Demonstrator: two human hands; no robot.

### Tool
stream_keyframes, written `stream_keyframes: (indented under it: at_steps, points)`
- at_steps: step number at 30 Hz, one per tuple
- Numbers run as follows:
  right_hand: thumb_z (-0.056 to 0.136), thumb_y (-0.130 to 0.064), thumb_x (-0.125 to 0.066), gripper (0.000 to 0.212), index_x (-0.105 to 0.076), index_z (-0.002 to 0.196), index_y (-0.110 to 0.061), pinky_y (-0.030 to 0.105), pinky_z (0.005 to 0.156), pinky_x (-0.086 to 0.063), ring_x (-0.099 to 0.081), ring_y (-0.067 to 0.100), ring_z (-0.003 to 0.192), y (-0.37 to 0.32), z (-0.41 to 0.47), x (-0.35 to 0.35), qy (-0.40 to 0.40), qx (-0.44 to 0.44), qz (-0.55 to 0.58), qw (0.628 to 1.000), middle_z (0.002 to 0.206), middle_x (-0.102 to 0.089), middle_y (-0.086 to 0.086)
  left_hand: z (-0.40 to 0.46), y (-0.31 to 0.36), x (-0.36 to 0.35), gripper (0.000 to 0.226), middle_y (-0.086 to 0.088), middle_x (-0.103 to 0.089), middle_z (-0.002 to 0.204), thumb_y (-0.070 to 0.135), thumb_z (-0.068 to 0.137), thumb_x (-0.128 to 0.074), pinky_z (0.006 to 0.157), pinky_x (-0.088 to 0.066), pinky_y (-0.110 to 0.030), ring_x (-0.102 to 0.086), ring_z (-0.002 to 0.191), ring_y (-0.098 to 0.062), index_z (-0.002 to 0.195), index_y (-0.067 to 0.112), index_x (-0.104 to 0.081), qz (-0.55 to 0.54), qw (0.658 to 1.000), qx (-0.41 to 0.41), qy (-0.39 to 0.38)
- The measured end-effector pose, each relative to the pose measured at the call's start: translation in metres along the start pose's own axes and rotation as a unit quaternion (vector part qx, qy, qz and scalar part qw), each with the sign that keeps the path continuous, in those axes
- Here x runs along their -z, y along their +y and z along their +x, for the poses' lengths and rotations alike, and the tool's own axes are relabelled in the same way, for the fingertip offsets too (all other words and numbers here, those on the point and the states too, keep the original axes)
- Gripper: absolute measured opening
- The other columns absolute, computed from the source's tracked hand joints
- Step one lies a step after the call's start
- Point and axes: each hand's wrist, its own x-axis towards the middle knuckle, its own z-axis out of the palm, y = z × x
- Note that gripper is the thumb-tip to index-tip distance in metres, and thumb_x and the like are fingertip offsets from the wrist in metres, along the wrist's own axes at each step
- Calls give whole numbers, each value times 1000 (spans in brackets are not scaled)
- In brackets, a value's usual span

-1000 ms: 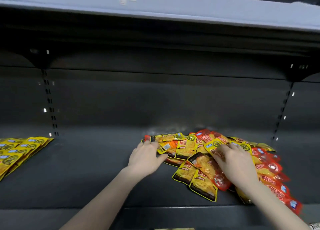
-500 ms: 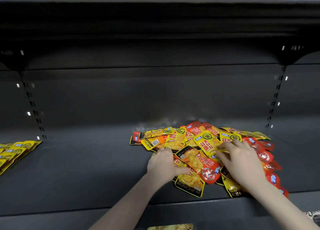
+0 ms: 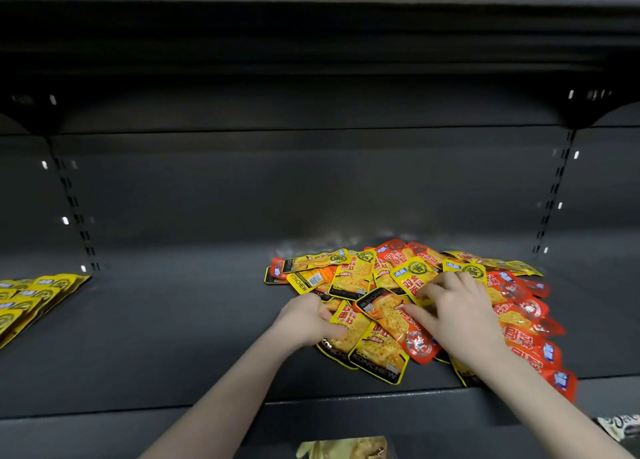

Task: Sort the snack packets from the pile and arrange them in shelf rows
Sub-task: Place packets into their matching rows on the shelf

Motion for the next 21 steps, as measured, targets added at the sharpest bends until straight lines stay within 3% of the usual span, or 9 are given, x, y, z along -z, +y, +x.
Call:
stream_keyframes:
  at_steps: [3, 6, 9, 11, 15, 18, 20, 21]
  points:
    - [67, -70, -61, 51, -73, 67, -21, 39, 67, -47, -56, 27, 77, -7, 0, 2, -25, 7, -19, 999, 75, -59, 0, -9, -13, 15, 27, 4, -50, 72, 35, 77, -73, 55, -34, -23, -47, 69, -12, 78, 16, -54, 5, 1000, 5, -22]
    - [70, -81, -38, 69, -71, 96, -27, 36, 89, -38, -47, 22, 102, -19, 3, 9, -103, 13, -41, 994, 101, -57, -2, -20, -27, 33, 30, 2, -45, 60, 39, 80, -70, 44, -29, -21, -41, 53, -11, 76, 14, -53, 35, 998, 27, -48]
    - [69, -79, -47, 69, -60, 112, -28, 29, 98, -30, -36, 17, 114, -26, 9, 14, -158, -8, -34, 987, 115, -50, -6, -25, -29, 41, 40, -1, -53, 66, 53, 77, -67, 53, -33, -24, -48, 60, -13, 76, 15, -54, 78, 995, 49, -33]
    - [67, -75, -56, 66, -55, 113, -27, 29, 96, -32, -38, 18, 114, -31, 13, 16, -172, -22, -8, 985, 115, -51, -6, -24, -25, 36, 52, -7, -59, 79, 67, 74, -63, 64, -37, -27, -57, 79, -19, 74, 16, -50, 105, 993, 57, 4]
    - [71, -59, -68, 60, -43, 113, -25, 31, 87, -35, -46, 21, 109, -40, 18, 19, -190, -49, 55, 979, 102, -56, -3, -25, -6, 18, 72, -2, -57, 116, 68, 69, -66, 82, -44, -31, -55, 110, -21, 112, 13, -49, 138, 988, 54, 45]
    - [71, -51, -74, 54, -36, 102, -28, 33, 66, -36, -51, 22, 84, -40, 17, 18, -184, -77, 132, 971, 73, -46, -8, -23, 1, 17, 72, -2, -54, 119, 59, 71, -72, 80, -43, -30, -53, 112, -22, 117, 10, -46, 121, 990, 62, 28]
    - [73, -45, -75, 52, -38, 104, -28, 34, 65, -41, -53, 21, 81, -37, 17, 17, -198, -91, 173, 960, 73, -50, -8, -20, -2, 19, 62, -1, -54, 110, 55, 69, -75, 77, -42, -28, -54, 104, -20, 106, 13, -47, 90, 994, 68, 11]
    - [74, -43, -75, 52, -42, 110, -27, 35, 71, -46, -56, 22, 87, -35, 18, 17, -205, -93, 194, 955, 83, -57, -6, -19, -5, 19, 55, 0, -54, 103, 53, 69, -77, 75, -42, -28, -54, 97, -19, 97, 16, -47, 72, 995, 68, 8]
